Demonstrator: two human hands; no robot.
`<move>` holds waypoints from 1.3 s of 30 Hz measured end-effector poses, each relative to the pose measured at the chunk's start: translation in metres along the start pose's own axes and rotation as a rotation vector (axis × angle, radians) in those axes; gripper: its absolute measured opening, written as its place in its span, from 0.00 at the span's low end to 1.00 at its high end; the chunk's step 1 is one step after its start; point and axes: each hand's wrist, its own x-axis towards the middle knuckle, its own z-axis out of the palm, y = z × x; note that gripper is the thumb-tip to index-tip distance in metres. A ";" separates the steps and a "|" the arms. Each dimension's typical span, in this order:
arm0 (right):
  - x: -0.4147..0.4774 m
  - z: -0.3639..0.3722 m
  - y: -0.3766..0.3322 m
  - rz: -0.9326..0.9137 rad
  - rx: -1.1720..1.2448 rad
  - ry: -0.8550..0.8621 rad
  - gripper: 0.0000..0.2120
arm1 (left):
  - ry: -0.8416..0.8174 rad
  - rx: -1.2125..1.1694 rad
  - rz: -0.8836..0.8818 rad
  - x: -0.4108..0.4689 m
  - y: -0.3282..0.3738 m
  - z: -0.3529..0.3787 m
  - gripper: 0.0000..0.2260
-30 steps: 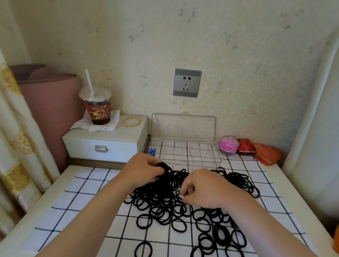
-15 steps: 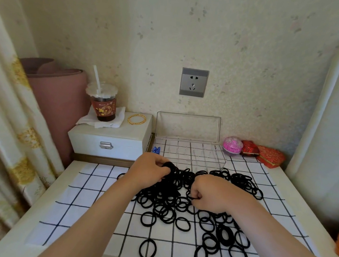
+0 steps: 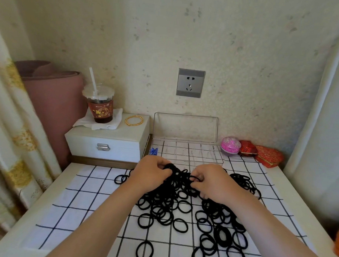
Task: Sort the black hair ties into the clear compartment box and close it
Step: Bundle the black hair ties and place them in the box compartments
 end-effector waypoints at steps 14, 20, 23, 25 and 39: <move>-0.003 -0.013 -0.034 0.062 0.703 0.169 0.03 | -0.109 -0.456 -0.126 -0.007 0.015 0.011 0.11; -0.001 -0.006 -0.030 -0.054 0.294 0.385 0.05 | -0.258 -0.729 -0.190 -0.009 0.019 0.011 0.09; -0.005 -0.005 -0.033 -0.082 0.226 0.411 0.04 | -0.308 -0.775 -0.177 -0.010 0.020 0.012 0.12; -0.006 -0.004 -0.034 -0.093 0.199 0.409 0.04 | -0.305 -0.742 -0.145 -0.010 0.020 0.014 0.12; -0.014 -0.036 -0.042 0.094 1.276 -0.255 0.03 | -0.182 -0.596 -0.092 -0.009 0.016 0.010 0.10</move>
